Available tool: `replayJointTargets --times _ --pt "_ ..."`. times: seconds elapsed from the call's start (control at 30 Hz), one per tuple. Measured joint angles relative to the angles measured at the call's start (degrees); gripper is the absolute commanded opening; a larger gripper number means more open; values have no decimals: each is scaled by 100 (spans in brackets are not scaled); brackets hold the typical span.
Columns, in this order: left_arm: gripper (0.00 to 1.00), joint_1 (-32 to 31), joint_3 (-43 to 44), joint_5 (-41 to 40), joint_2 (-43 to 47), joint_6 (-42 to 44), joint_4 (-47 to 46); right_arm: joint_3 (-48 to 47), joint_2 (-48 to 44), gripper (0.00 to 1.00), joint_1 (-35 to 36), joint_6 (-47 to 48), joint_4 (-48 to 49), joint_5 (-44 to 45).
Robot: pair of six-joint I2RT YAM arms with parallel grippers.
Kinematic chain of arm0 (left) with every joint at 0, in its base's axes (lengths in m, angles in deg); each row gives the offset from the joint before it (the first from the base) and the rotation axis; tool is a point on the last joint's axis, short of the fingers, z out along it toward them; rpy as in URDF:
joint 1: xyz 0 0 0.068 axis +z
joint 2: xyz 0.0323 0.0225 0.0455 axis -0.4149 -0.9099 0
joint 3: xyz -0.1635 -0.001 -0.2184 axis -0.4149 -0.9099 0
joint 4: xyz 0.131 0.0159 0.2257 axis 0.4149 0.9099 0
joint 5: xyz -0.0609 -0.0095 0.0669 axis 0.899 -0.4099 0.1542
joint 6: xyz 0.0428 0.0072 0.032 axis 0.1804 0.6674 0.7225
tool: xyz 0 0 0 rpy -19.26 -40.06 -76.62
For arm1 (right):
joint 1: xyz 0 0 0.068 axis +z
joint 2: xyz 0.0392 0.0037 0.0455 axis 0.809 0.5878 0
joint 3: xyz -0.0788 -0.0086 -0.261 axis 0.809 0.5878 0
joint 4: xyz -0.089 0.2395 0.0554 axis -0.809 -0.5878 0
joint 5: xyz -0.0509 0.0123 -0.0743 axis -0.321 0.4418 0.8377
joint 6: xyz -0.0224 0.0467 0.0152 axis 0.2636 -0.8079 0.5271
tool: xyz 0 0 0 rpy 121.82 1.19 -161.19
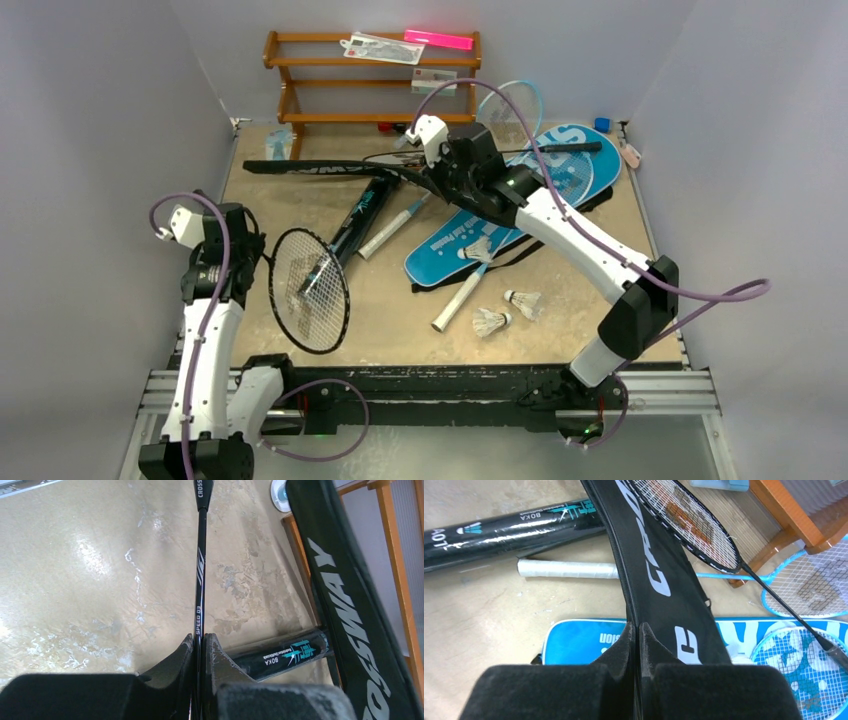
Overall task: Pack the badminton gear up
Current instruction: Adjust the racket bag at the center of the board.
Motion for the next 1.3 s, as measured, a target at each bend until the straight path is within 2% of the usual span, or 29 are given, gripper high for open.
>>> replayJointTargets --times 0.17,0.33,0.53,0.7,0.83,1.07,1.23,1.27,1.3 --pt "0 0 0 -186 234 59 105 -758 -15 0 -22 -308 -903 -140" --pt "0 0 157 -466 614 118 374 -1565 -52 0 -37 -595 -1753 -868" --pt "0 0 459 -774 944 214 505 -1744 -223 0 -39 -874 -2111 -1749" --pt "0 -31 599 -859 1093 284 634 -2094 -186 0 -35 -1099 -2247 -2157" --pt "0 -33 754 -894 1123 380 787 -2358 -188 0 -35 -1580 -2218 -2706" --pt "0 -39 892 -929 1252 551 844 -1958 -109 0 -81 -2378 -1974 -3552" --pt "0 -42 892 -949 1241 570 852 -754 9 0 -566 -3254 -1084 -4559" --pt "0 -42 890 -949 1239 573 850 -457 37 2 -758 -3510 -835 -4789" --pt "0 -42 890 -951 1239 573 848 -227 81 10 -953 -3731 -608 -4966"
